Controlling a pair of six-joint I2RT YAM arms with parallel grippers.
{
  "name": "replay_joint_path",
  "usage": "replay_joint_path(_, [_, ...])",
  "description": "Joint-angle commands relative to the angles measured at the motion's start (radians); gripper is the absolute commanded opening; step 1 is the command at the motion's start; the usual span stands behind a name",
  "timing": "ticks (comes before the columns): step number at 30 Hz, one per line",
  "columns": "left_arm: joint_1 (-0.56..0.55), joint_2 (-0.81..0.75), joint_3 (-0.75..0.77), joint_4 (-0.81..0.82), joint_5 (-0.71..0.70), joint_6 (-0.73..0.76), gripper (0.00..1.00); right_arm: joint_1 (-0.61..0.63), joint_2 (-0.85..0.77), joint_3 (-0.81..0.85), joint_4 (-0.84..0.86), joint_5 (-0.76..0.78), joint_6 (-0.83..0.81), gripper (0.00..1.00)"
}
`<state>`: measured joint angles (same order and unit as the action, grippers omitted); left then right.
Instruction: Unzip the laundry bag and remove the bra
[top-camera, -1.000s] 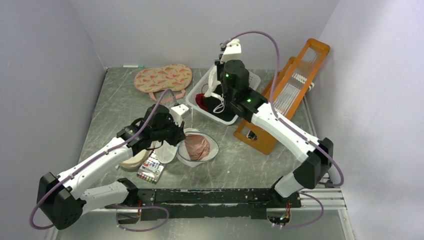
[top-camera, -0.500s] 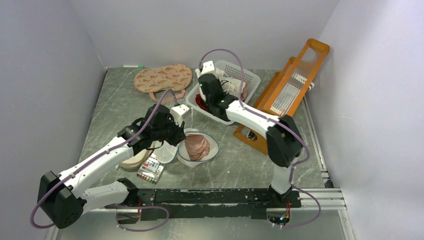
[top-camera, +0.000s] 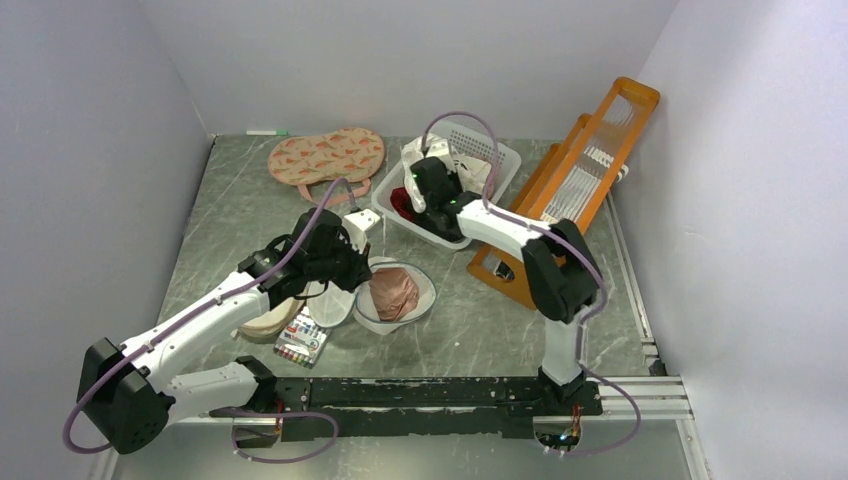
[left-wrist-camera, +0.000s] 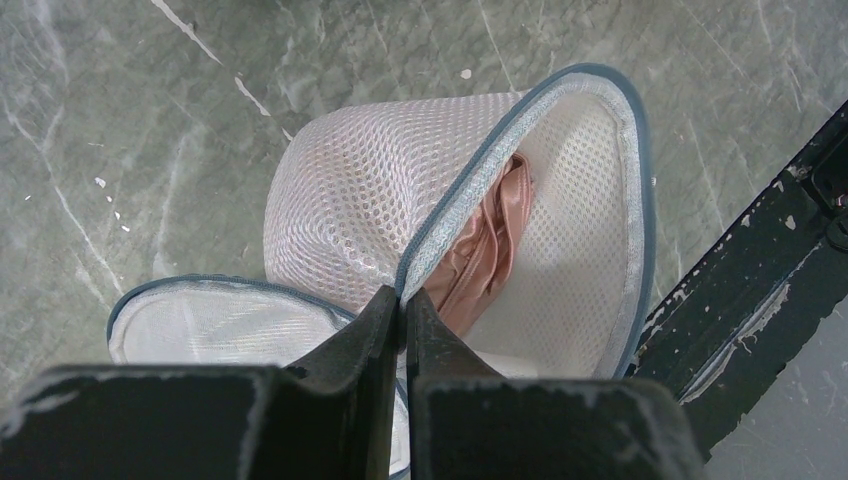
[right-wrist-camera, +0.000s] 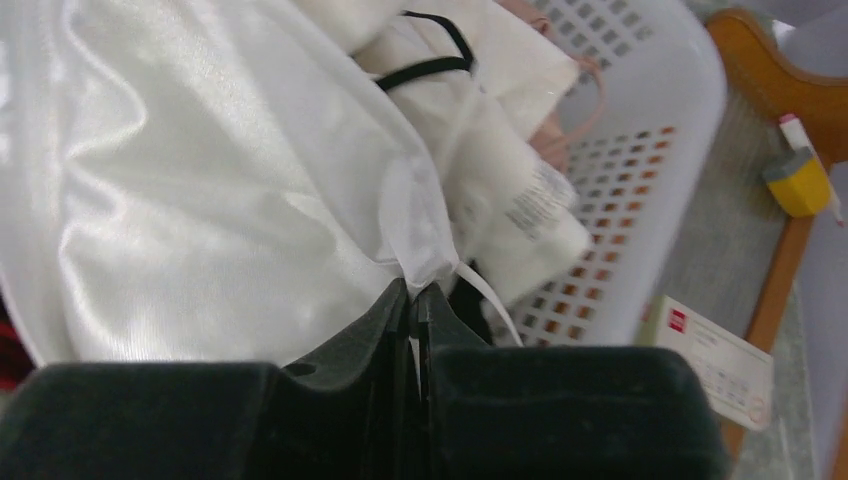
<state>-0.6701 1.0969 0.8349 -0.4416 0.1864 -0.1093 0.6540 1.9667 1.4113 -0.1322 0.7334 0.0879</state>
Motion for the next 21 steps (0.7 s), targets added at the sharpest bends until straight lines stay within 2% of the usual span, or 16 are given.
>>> replay_joint_path(1, [0.005, 0.008, 0.024, 0.012, -0.004, 0.003, 0.15, -0.001, -0.199, -0.078, 0.010, -0.083, 0.041, 0.14])
replay_joint_path(4, [0.005, 0.004, 0.023, 0.013, -0.006, 0.003, 0.15, 0.000, -0.296, -0.111, 0.012, -0.124, 0.032, 0.17])
replay_joint_path(7, [0.005, 0.000, 0.020, 0.018, -0.002, 0.003, 0.16, 0.003, -0.376, -0.135, 0.048, -0.155, 0.006, 0.33])
replay_joint_path(9, [0.004, 0.004, 0.022, 0.016, -0.004, 0.002, 0.16, 0.001, -0.398, -0.135, 0.089, -0.189, -0.019, 0.38])
replay_joint_path(14, [0.005, 0.010, 0.021, 0.017, -0.010, 0.002, 0.15, 0.001, -0.323, -0.009, 0.096, -0.201, -0.060, 0.48])
replay_joint_path(18, [0.005, 0.009, 0.021, 0.017, -0.012, -0.001, 0.15, 0.000, -0.244, 0.059, 0.182, -0.280, -0.093, 0.54])
replay_joint_path(21, [0.004, 0.001, 0.018, 0.021, -0.015, -0.002, 0.16, -0.001, -0.150, 0.137, 0.239, -0.317, -0.088, 0.64])
